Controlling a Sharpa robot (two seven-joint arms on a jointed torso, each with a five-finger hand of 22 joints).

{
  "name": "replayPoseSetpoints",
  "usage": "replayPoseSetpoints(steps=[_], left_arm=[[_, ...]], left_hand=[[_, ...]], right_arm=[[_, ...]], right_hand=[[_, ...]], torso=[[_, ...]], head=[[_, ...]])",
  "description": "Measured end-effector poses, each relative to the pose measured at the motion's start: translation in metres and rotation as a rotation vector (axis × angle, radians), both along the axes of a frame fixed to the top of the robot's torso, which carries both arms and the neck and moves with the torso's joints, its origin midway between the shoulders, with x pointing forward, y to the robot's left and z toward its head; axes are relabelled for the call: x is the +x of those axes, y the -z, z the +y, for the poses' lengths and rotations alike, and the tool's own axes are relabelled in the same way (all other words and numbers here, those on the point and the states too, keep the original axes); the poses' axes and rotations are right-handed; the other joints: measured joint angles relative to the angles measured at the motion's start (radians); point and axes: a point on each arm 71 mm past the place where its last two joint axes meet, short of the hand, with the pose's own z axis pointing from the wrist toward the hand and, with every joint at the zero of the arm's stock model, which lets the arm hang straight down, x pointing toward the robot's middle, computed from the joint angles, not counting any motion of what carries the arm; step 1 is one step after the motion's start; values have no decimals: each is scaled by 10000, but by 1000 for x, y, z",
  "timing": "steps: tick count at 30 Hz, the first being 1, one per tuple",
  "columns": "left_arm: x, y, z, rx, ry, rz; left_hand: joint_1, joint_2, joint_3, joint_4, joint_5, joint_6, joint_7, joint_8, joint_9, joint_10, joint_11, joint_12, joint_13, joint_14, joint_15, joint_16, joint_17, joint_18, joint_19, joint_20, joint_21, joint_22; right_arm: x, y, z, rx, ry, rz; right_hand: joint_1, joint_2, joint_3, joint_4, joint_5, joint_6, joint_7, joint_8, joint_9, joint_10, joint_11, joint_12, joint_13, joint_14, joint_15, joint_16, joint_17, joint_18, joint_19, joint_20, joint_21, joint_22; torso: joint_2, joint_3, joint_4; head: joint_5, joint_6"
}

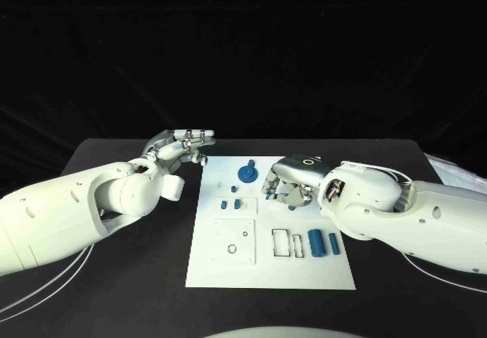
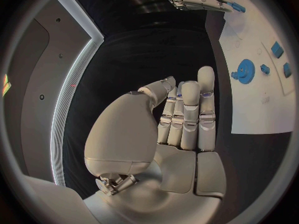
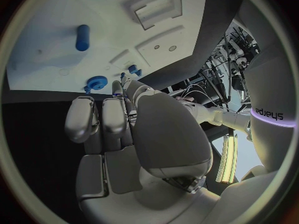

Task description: Assemble the parts on the task board

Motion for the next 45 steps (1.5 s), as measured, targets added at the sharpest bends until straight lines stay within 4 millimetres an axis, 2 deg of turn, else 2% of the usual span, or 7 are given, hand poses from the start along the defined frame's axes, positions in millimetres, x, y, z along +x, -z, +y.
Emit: replayPoseSetpoints(steps=[10, 19, 32, 45], left_arm=[[-2, 0, -3, -37, 95, 28], [-3, 1, -5, -55, 148, 58], [-4, 2, -5, -57, 153, 74], [-4, 2, -5, -49, 160, 106]], left_hand=[[0, 0, 0, 0, 0, 0, -1, 0, 0, 0, 0, 0, 0, -28, -27, 0, -19, 0, 0, 0, 0, -12], [0, 0, -28, -28, 0, -1, -1, 0, 0, -1, 0, 46, -1, -28, -26, 0, -30, -1, 0, 0, 1, -11], [0, 0, -27, -27, 0, -1, -1, 0, 0, -35, 34, 46, -1, -23, -20, 0, -30, -1, 0, 0, 1, -11], [0, 0, -54, 0, 0, -1, -1, 0, 0, -35, 34, 46, -1, -22, -18, 0, -51, -2, 0, 0, -57, -26]], right_arm=[[-14, 29, 32, 322, -692, 798], [-21, 49, 46, 275, -1027, 1290], [-21, 57, 50, 46, -1151, 1455], [-24, 59, 52, -142, -1314, 1584]], right_hand=[[-53, -55, 147, -126, 60, 32, 43, -32, 11, 35, 35, -41, 6, 0, 0, 40, 0, 0, 0, 0, 0, -1], [-65, -68, 229, -152, 114, 4, 74, -58, 9, 34, 35, -116, 15, 0, 0, 40, 0, 0, -1, 0, 0, -3], [-192, -78, 259, -182, 116, -1, 77, -99, 4, 33, 37, -136, 13, 0, -1, 40, -1, 0, 17, 18, 0, -4], [-289, -81, 285, -209, 113, -22, 94, -86, 19, 32, 39, -136, 10, 1, -1, 78, -1, 1, 35, 36, -1, -6]], torso=[[2, -11, -2], [5, -12, -12], [-10, 8, -10], [-9, 7, -13]], head=[[216, -125], [282, -208], [331, -250], [345, -264]])
